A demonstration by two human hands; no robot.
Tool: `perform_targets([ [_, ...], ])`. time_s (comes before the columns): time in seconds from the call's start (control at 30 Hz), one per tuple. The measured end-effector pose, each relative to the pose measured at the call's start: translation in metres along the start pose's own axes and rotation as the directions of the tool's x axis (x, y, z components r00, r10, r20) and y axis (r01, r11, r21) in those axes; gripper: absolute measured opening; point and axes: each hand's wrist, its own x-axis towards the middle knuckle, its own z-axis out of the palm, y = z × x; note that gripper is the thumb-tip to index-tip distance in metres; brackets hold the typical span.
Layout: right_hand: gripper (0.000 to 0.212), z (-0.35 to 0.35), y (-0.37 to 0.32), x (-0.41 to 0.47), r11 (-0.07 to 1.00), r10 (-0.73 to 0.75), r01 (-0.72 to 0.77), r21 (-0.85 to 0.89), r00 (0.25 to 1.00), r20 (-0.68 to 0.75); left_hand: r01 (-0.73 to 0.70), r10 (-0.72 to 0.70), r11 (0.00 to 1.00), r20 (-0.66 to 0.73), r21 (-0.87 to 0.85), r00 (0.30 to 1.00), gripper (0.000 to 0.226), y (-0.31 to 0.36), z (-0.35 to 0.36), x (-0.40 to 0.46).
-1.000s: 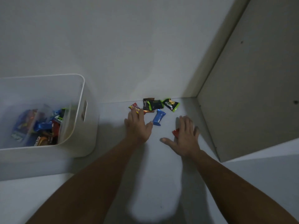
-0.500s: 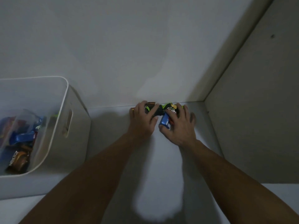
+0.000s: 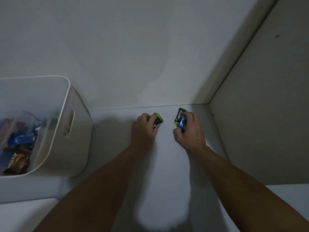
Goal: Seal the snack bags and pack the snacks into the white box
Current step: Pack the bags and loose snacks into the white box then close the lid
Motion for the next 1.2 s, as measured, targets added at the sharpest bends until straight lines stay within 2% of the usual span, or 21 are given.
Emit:
perform_targets([
  [0.2,0.048,-0.011,-0.005,-0.005,0.991,0.117,-0.122,0.048,0.990,0.082,0.022,-0.024,0.989,-0.008,-0.147,1.000,0.027,0.003,-0.011,-0.013],
  [0.43,0.034,-0.028,-0.031,-0.010,0.972,0.206,-0.207,0.112,0.978,0.021,0.033,-0.037,0.979,-0.017,-0.202,0.999,0.021,0.002,-0.047,-0.031],
  [0.57,0.040,-0.026,-0.041,0.016,0.948,0.314,-0.316,0.046,0.948,0.053,0.033,-0.045,0.983,-0.064,-0.181,0.997,0.023,-0.002,-0.059,-0.031],
  [0.63,0.050,-0.016,-0.043,0.021,0.924,0.383,-0.378,-0.062,0.918,0.101,0.024,-0.039,0.986,-0.088,-0.164,0.995,0.022,-0.008,-0.059,-0.030],
  [0.7,0.053,-0.008,-0.044,0.018,0.916,0.384,-0.363,-0.169,0.917,0.109,0.017,-0.029,0.987,-0.073,-0.160,0.997,0.022,-0.012,-0.060,-0.031],
  [0.8,0.042,-0.007,-0.047,0.010,0.930,0.339,-0.319,-0.180,0.936,0.095,0.024,-0.033,0.988,-0.055,-0.155,0.998,0.023,-0.013,-0.067,-0.034],
  [0.87,0.035,-0.014,-0.054,0.004,0.936,0.340,-0.326,-0.131,0.934,0.109,0.029,-0.038,0.986,-0.048,-0.163,0.998,0.024,-0.010,-0.079,-0.034],
  [1.0,0.030,-0.040,-0.085,-0.004,0.927,0.348,-0.364,0.085,0.924,0.159,0.004,-0.014,0.980,-0.048,-0.200,0.999,0.024,0.002,-0.123,-0.029],
  [1.2,0.019,-0.100,-0.190,0.014,0.903,0.247,-0.302,0.305,0.947,0.208,0.037,-0.052,0.970,-0.056,-0.242,0.997,0.026,0.005,-0.217,-0.006],
])
